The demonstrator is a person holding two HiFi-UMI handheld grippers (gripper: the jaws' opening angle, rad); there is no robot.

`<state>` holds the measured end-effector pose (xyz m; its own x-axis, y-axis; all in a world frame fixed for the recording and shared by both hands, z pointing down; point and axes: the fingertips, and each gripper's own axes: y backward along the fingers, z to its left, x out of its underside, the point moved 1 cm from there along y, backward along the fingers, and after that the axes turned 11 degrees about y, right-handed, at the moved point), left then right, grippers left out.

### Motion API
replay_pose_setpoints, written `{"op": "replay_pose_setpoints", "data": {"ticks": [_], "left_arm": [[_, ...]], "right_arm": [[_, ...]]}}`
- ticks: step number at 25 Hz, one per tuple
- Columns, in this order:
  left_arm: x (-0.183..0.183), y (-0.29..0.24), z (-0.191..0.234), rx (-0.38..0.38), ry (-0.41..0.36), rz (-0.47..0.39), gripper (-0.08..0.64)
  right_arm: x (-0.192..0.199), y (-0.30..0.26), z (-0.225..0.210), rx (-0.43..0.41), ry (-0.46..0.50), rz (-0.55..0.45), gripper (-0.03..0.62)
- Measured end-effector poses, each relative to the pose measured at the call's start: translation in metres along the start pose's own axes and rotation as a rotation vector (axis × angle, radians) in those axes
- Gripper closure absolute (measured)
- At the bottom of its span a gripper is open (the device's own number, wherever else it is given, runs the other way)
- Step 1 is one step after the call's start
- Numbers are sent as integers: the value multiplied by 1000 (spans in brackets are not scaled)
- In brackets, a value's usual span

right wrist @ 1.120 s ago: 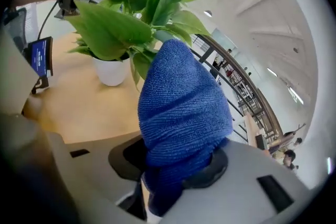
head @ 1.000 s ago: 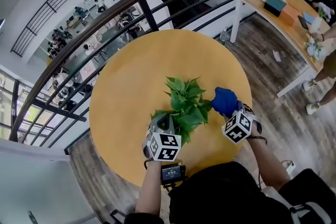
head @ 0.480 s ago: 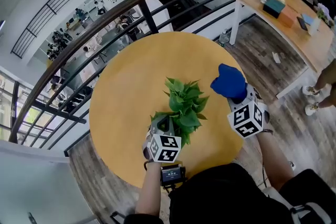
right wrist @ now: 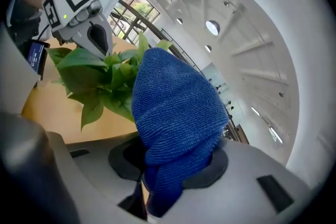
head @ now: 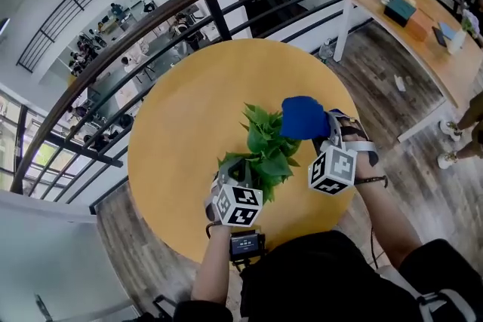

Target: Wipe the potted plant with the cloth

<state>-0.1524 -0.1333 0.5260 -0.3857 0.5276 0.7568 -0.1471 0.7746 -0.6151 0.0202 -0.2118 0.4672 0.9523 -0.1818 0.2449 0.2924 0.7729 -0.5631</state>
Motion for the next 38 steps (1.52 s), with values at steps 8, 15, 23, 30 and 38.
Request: {"op": "replay_pose_setpoints", "data": {"ticks": [8,15,23,30,38], "left_arm": [[1,3,1,-2,8,5,558],[2,4,-1,-2,6,5,558],[1,3,0,-6,11,6,558],[3,2,2,-10,2,14,558],[3,1,0,-11,1,13,558]], "right_arm": [[67,-22,41,-134,-93,166,442],[53,21,-43,103,-248,53,442],[-28,27,-43,126,-39,-87,442],[15,-5,8,21,-50,44,442],[79,5,14,16,-157,158,442]]}}
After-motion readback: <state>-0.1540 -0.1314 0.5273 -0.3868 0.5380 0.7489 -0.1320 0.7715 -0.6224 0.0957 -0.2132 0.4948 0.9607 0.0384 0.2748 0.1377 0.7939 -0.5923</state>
